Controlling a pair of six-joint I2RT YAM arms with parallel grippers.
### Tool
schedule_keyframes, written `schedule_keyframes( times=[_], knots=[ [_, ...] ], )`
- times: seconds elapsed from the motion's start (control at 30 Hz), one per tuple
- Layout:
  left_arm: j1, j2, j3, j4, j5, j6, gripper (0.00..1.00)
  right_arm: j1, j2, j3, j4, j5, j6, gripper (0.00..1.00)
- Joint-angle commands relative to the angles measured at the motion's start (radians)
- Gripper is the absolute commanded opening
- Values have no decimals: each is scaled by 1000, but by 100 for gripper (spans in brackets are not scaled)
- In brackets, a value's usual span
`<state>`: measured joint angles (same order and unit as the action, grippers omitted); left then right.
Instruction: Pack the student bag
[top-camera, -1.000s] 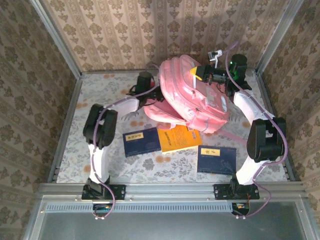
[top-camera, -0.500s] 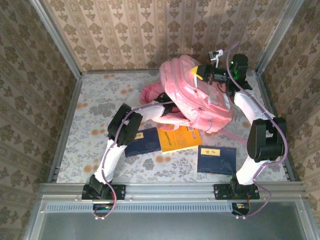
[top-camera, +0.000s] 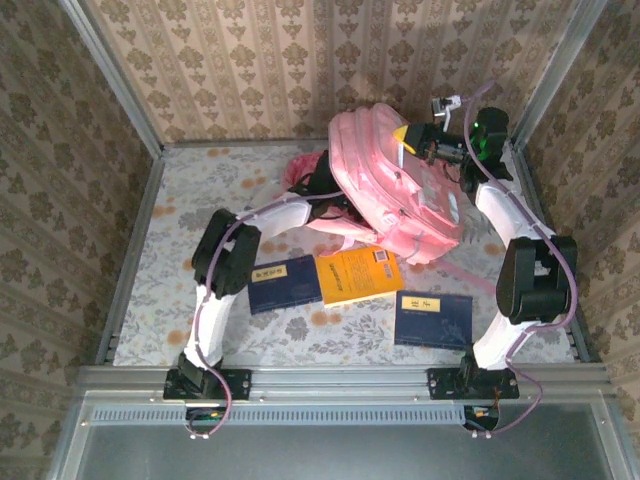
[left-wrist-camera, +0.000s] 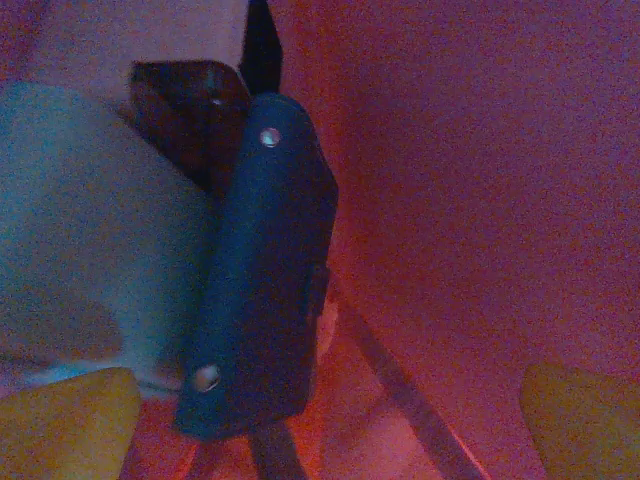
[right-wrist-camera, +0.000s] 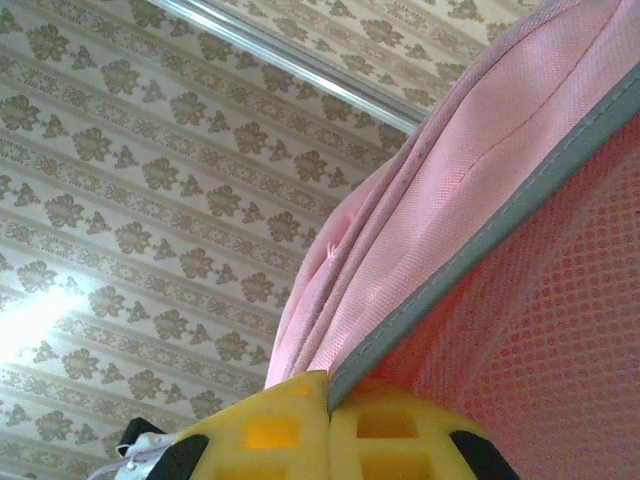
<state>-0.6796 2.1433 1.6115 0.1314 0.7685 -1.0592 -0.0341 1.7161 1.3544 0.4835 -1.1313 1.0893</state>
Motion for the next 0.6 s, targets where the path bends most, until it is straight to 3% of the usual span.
schedule_keyframes(
  times=[0.0, 0.13, 0.33, 0.57],
  knots=[
    [15, -97, -50, -32, 0, 68, 100, -15, -73, 7, 109, 45, -14, 0],
    [29, -144, -93, -29, 16, 79, 100, -15, -72, 4, 74, 52, -47, 0],
    [74, -265, -176, -134, -55, 154, 100, -15, -75, 9, 14, 67, -94, 0],
    [147, -460, -344, -223, -188, 193, 100, -13, -102, 36, -249, 168, -295, 0]
  ],
)
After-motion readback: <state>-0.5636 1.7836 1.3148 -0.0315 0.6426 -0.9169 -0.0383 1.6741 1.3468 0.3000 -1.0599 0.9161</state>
